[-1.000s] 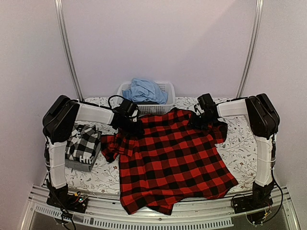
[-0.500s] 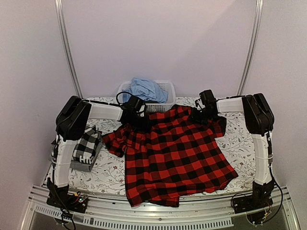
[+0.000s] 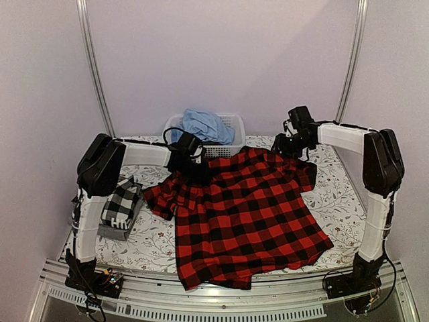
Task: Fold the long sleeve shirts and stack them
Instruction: Move the flattened shirt to the center of the board, then pick up the sleeve from the center of the board.
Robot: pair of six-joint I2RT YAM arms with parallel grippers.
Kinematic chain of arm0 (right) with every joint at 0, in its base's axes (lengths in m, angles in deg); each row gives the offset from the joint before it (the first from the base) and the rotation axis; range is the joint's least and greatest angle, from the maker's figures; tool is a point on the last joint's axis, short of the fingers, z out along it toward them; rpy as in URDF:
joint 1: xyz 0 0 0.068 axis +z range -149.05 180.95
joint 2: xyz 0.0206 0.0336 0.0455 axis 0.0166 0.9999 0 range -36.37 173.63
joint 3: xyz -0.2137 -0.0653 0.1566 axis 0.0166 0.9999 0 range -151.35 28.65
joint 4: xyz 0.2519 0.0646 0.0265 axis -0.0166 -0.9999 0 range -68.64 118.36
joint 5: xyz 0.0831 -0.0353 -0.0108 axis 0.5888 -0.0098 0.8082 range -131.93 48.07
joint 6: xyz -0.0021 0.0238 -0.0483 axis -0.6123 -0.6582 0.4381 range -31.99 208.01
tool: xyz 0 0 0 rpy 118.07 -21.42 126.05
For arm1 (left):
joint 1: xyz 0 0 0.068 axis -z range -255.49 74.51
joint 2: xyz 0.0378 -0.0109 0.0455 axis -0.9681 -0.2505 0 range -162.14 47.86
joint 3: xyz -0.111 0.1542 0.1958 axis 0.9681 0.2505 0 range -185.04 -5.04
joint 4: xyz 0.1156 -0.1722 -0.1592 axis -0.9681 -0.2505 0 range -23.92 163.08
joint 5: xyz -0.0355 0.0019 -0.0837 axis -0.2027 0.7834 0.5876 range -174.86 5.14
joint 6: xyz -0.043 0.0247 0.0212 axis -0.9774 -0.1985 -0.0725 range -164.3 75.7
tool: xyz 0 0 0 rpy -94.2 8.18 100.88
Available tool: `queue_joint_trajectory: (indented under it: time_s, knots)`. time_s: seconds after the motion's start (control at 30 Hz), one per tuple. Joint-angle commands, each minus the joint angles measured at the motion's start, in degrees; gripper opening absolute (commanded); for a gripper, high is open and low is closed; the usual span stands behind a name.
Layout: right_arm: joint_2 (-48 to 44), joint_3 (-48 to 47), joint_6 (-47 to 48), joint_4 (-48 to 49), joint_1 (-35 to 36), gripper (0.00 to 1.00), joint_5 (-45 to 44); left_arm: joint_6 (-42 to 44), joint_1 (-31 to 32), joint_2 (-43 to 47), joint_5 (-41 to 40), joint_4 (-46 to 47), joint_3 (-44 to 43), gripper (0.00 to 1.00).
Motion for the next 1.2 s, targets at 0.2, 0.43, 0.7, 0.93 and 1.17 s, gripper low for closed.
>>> queue_joint_trajectory:
  time_s: [0.2, 0.43, 0.7, 0.93, 1.17]
  knots:
    - [-22.23, 19.62, -2.54, 1.40, -0.87, 0.68, -9.44, 3.45, 1.63, 10.26, 0.32, -3.28, -1.45, 0.37]
    - [-32.03, 33.66, -6.08, 6.58, -3.73, 0.68, -8.91, 3.02, 3.14, 18.49, 0.89, -2.49, 6.26, 0.37]
    - [-35.22, 43.81, -8.25, 12.85, -8.23, 0.66, -5.58, 1.20, 6.14, 26.05, 1.16, -0.97, 17.35, 0.37]
    - [-35.11, 47.38, -9.17, 17.15, -9.72, 0.61, -4.87, -0.71, 8.71, 28.28, 1.39, 0.17, 23.59, 0.37]
    - [-29.40, 45.95, -9.06, 21.33, -9.94, 0.59, -4.23, -1.61, 9.98, 27.13, 2.12, 0.77, 24.12, 0.36]
